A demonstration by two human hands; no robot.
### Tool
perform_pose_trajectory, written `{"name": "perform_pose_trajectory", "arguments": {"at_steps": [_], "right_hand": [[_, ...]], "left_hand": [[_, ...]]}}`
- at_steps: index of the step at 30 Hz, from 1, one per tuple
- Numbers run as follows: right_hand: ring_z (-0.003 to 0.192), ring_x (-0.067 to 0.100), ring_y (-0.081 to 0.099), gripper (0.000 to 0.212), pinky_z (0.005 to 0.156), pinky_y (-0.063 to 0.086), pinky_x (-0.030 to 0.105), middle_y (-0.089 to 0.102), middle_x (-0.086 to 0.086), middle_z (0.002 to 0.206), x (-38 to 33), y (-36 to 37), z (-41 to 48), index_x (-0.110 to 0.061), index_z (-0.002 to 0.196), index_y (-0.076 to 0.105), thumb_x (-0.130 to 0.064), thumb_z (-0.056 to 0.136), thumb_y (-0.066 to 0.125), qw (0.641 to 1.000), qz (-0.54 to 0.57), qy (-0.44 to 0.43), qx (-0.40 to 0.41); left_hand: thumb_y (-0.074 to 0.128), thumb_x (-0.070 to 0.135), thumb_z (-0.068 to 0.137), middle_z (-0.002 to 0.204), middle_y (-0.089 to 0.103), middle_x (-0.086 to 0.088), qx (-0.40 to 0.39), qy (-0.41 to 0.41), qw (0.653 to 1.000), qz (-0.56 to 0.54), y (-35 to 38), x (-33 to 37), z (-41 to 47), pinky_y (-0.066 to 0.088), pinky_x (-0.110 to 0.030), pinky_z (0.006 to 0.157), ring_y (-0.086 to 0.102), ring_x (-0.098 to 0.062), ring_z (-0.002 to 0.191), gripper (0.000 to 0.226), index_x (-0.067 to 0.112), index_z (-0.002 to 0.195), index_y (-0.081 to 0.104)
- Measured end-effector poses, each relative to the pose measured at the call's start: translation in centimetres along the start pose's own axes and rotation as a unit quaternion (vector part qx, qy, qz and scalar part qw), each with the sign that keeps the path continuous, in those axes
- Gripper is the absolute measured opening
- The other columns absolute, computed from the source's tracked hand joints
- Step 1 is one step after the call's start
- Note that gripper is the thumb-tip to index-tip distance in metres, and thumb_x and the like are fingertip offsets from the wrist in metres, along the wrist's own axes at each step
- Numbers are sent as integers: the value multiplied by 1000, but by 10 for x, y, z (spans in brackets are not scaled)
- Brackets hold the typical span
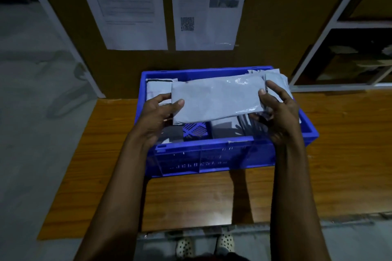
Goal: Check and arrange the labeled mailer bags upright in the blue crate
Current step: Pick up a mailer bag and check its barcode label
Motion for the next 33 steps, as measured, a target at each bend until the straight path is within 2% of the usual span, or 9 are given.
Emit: {"name": "perform_pose_trajectory", "arguments": {"at_steps": [4,9,13,16,20,24,29,31,33], "right_hand": [[106,21,74,40,71,62,38,77,-1,114,-8,-16,1,-30,126,69,-18,89,78,998,-49,3,-29],[104,14,74,50,66,61,32,72,2,118,-21,-35,5,-30,132,65,-12,87,78,991,-105,-3,-84],[112,15,70,62,73,60,34,69,10,125,-27,-45,13,-42,131,61,-17,80,85,983,-154,-22,-93],[102,16,74,59,73,58,36,74,14,114,-29,-48,19,-40,124,58,-15,78,86,985,-151,-26,-82],[98,23,73,25,71,56,35,78,6,101,-29,-52,25,-26,112,68,-16,91,76,984,-145,-53,-90],[107,20,72,30,77,57,30,76,-2,118,-26,-56,27,-25,124,73,-12,106,52,981,-145,-62,-116],[128,13,62,55,93,60,35,67,-13,136,-29,-56,25,-27,136,64,9,95,59,963,-168,-124,-172],[127,14,62,60,97,58,41,65,-13,136,-29,-56,26,-36,135,64,0,88,72,956,-198,-146,-160],[117,25,66,55,94,60,48,67,2,131,-28,-57,28,-36,133,66,-14,84,79,955,-208,-160,-137]], "left_hand": [[76,11,87,99,80,-5,48,35,998,-10,16,0,-2,61,-31,70,76,-25,95,43,11,127,62],[75,9,89,107,77,-12,52,92,994,-2,27,-3,-6,62,-40,76,75,-27,97,47,24,130,57],[72,10,92,92,70,-12,43,120,991,31,30,-4,-4,44,-45,73,59,-29,86,16,24,96,66],[58,-4,94,87,70,0,51,104,992,49,33,-5,-3,50,-49,78,63,-21,88,31,20,81,72],[42,3,104,115,76,-6,37,64,997,33,31,-8,-1,53,-66,93,72,-32,106,34,9,111,75],[43,-12,97,102,75,-4,5,90,995,36,29,-5,-1,51,-57,94,69,-26,92,45,9,126,69],[55,-23,86,129,71,-2,-21,136,990,14,35,-1,-4,63,-43,84,64,-24,124,52,5,129,64],[55,-23,87,120,74,1,-14,143,989,24,34,-1,-2,63,-38,79,70,-21,112,48,4,125,67],[57,-18,89,99,78,-3,11,149,988,38,34,0,-2,61,-32,70,73,-21,87,38,9,110,74]]}}
Point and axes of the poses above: each hand's wrist, its own z-axis towards the middle knuckle, its own y-axis out of the palm, x = y × z, the point moved 4 cm from there along z, towards the middle knuckle
